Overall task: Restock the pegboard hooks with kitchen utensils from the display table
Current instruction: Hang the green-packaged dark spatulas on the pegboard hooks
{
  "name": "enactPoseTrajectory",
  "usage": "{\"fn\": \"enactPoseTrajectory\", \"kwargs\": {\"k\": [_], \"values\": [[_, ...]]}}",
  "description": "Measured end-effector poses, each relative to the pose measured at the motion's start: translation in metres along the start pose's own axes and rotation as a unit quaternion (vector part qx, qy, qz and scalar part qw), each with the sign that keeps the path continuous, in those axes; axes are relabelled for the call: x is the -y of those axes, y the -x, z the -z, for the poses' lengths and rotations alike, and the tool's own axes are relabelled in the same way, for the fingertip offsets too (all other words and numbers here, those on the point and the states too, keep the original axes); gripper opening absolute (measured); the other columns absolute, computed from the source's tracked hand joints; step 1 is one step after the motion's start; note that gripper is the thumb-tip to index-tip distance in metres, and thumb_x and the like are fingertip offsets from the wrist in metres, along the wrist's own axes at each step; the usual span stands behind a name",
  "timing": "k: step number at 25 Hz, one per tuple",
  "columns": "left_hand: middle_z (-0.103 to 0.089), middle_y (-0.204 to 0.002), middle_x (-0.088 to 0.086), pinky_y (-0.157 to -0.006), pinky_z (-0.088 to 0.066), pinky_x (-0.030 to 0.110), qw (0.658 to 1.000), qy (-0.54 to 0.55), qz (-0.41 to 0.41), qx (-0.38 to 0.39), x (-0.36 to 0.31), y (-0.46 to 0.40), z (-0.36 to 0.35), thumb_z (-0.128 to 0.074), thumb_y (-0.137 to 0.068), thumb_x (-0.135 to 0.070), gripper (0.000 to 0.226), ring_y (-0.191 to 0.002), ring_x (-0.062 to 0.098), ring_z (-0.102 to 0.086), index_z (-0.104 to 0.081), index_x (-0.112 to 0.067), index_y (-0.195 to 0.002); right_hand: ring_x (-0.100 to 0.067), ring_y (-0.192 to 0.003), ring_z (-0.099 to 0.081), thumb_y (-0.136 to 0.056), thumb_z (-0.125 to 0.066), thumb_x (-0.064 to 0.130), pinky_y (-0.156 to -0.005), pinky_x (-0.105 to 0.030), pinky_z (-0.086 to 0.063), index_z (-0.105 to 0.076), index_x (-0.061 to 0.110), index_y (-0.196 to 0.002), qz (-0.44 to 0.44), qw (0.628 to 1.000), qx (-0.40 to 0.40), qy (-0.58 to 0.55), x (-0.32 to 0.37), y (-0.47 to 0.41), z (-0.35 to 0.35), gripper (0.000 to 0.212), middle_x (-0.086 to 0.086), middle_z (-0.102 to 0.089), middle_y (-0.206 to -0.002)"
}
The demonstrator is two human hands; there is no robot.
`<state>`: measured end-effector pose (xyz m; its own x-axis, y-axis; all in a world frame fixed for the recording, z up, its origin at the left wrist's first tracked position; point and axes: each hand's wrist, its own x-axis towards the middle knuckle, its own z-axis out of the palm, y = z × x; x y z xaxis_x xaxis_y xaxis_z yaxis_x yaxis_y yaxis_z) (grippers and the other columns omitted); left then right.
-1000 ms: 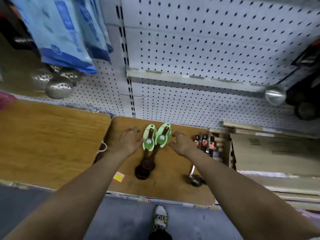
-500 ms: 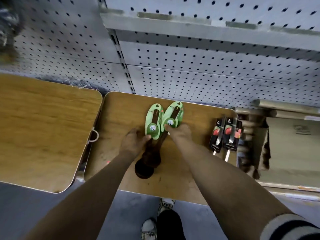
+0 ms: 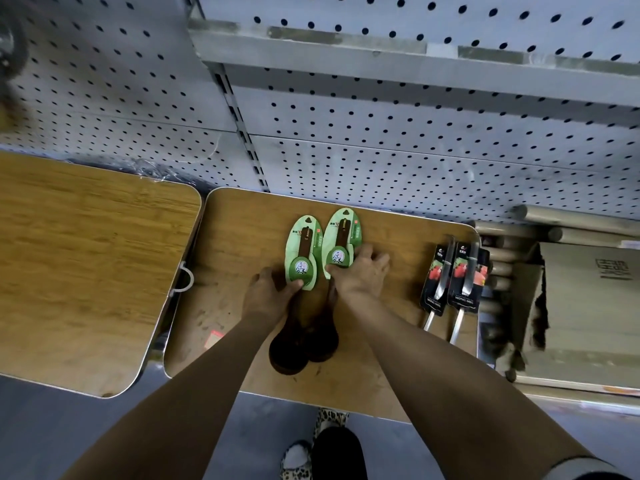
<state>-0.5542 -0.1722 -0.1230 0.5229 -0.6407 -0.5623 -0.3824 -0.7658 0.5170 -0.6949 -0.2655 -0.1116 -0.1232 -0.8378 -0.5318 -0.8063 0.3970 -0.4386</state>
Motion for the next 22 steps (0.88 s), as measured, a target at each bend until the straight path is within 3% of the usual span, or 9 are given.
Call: {"fn": "enactPoseTrajectory", "kwargs": {"k": [2,5,6,8,11,15,18,20,22], "values": [[-0.059,-0.123,0.011,-0.092,-0.044,0.037,1.0,0.005,-0.007,-0.001,0.0,0.0,-0.002,-0.07,-0.078,-0.052,0.066,-0.115,0.029,-0.053,-0.051,-0.012,-0.128,-0.026,-0.111,-0.051,-0.078,-0.081,0.03,-0.082,-0.031,-0.043,-0.047,0.023,-0.117,0.039,0.998,-0.025,-0.05,-0.004,0.006,-0.001,0.052,-0.007,-0.047,-0.121],[-0.057,-0.123,0.012,-0.092,-0.044,0.038,1.0,0.007,0.003,-0.004,-0.002,-0.004,-0.004,-0.071,-0.078,-0.052,0.068,-0.113,0.029,-0.054,-0.05,-0.013,-0.129,-0.019,-0.084,-0.064,-0.087,-0.074,0.015,-0.067,-0.025,-0.05,-0.041,0.023,-0.115,0.058,0.985,-0.001,-0.162,-0.01,0.009,0.001,0.044,-0.004,-0.069,-0.11],[-0.056,-0.123,0.012,-0.093,-0.045,0.039,1.0,0.011,0.008,-0.004,-0.003,-0.005,-0.005,-0.072,-0.077,-0.052,0.069,-0.113,0.029,-0.054,-0.05,-0.013,-0.13,-0.017,-0.084,-0.067,-0.087,-0.073,0.012,-0.066,-0.025,-0.053,-0.04,0.024,-0.117,0.055,0.979,0.011,-0.196,-0.013,0.008,0.002,0.046,-0.004,-0.071,-0.11],[-0.055,-0.125,0.012,-0.093,-0.044,0.037,0.999,0.032,0.021,-0.009,-0.008,-0.006,-0.009,-0.074,-0.076,-0.05,0.069,-0.114,0.029,-0.053,-0.051,-0.014,-0.13,-0.017,-0.101,-0.067,-0.086,-0.074,0.008,-0.082,-0.03,-0.056,-0.036,0.028,-0.131,0.055,0.965,0.041,-0.252,-0.022,0.005,0.007,0.063,0.001,-0.068,-0.118],[-0.054,-0.125,0.012,-0.086,-0.04,0.033,0.994,0.076,0.065,-0.04,-0.019,-0.01,-0.014,-0.078,-0.074,-0.047,0.069,-0.116,0.029,-0.052,-0.051,-0.011,-0.127,-0.015,-0.121,-0.056,-0.085,-0.075,0.009,-0.102,-0.038,-0.048,-0.015,0.033,-0.153,0.035,0.944,0.084,-0.317,-0.037,0.003,0.017,0.094,0.01,-0.055,-0.128],[-0.058,-0.123,0.01,-0.089,-0.048,0.036,0.988,0.076,0.127,-0.04,-0.029,-0.023,-0.024,-0.085,-0.062,-0.047,0.073,-0.112,0.029,-0.055,-0.056,-0.014,-0.121,-0.027,-0.107,-0.067,-0.093,-0.066,0.016,-0.084,-0.041,-0.06,-0.036,0.024,-0.142,-0.015,0.924,0.11,-0.366,-0.054,0.002,0.028,0.058,-0.006,-0.062,-0.128],[-0.062,-0.112,0.008,-0.086,-0.051,0.036,0.987,0.093,0.128,-0.037,-0.039,-0.022,-0.03,-0.088,-0.059,-0.038,0.064,-0.103,0.026,-0.059,-0.061,-0.012,-0.111,-0.024,-0.114,-0.065,-0.088,-0.072,0.024,-0.092,-0.053,-0.056,-0.044,0.038,-0.138,0.017,0.923,0.111,-0.367,-0.068,0.008,0.029,0.059,0.003,-0.066,-0.125],[-0.062,-0.097,0.004,-0.077,-0.048,0.031,0.981,0.147,0.122,-0.033,-0.046,-0.011,-0.034,-0.087,-0.066,-0.028,0.049,-0.089,0.024,-0.059,-0.056,-0.008,-0.098,-0.022,-0.113,-0.065,-0.087,-0.073,0.022,-0.092,-0.053,-0.056,-0.047,0.042,-0.138,0.021,0.918,0.101,-0.383,-0.076,0.015,0.03,0.061,0.005,-0.067,-0.125],[-0.062,-0.09,0.002,-0.078,-0.05,0.032,0.974,0.199,0.105,-0.028,-0.047,0.006,-0.034,-0.087,-0.068,-0.025,0.042,-0.088,0.025,-0.062,-0.054,-0.013,-0.091,-0.022,-0.11,-0.067,-0.09,-0.07,0.017,-0.091,-0.052,-0.057,-0.046,0.04,-0.141,0.016,0.907,0.09,-0.411,-0.083,0.025,0.033,0.061,0.004,-0.068,-0.124]]}}
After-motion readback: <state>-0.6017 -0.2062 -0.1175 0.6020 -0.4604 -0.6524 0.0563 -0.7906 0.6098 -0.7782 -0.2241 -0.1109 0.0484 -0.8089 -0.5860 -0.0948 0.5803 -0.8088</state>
